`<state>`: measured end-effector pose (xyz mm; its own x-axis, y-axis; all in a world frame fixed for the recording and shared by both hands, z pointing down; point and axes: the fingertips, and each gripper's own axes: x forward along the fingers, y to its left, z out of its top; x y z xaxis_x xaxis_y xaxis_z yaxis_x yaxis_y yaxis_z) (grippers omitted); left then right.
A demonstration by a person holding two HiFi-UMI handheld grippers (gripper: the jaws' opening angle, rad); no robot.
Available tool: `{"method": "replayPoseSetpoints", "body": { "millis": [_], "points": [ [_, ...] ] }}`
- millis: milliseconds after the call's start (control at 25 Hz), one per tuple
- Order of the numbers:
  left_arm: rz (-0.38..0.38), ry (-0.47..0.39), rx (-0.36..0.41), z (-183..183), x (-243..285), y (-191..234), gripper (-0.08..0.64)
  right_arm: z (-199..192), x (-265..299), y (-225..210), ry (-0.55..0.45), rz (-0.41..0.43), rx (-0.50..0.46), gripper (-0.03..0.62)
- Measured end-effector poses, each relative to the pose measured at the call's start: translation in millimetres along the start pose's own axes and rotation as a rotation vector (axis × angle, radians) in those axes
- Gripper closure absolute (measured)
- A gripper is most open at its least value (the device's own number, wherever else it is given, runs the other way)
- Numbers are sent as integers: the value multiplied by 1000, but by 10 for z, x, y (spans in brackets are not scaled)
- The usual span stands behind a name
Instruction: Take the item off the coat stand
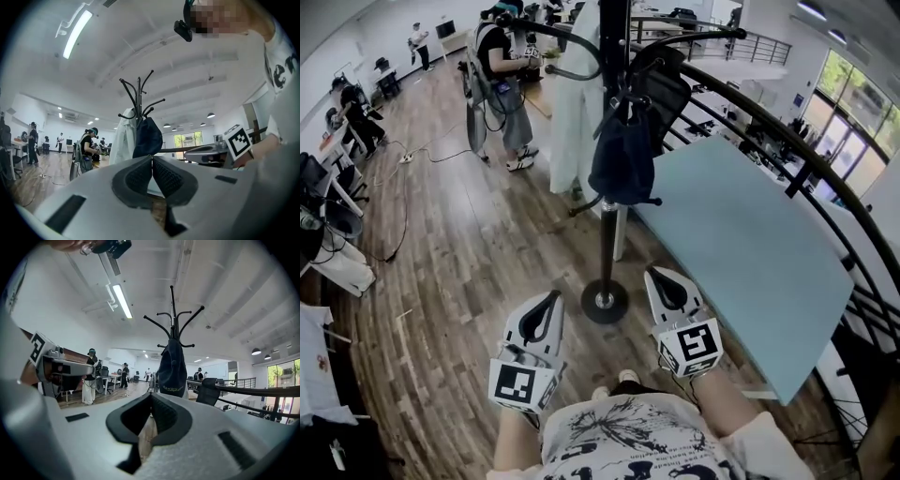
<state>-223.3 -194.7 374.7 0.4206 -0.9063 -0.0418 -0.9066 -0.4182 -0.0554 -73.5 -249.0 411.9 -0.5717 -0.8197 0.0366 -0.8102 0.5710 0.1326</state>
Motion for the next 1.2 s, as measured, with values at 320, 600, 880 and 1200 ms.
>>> {"method": "replayPoseSetpoints", "body": {
  "millis": [320, 600, 880, 1200],
  "points": [
    [-26, -50, 28, 168, 401, -7, 555, 240, 435, -298, -52, 45, -22, 503],
    [2, -34, 18, 138, 694, 32, 555, 596, 906, -655, -123, 42, -59, 340],
    [-8, 3, 25, 18, 852, -58, 555, 880, 1285, -860, -198, 44, -40, 333],
    [12, 19, 38, 15, 864, -43, 555, 900, 1564, -859, -151, 47, -34, 443]
  ]
}}
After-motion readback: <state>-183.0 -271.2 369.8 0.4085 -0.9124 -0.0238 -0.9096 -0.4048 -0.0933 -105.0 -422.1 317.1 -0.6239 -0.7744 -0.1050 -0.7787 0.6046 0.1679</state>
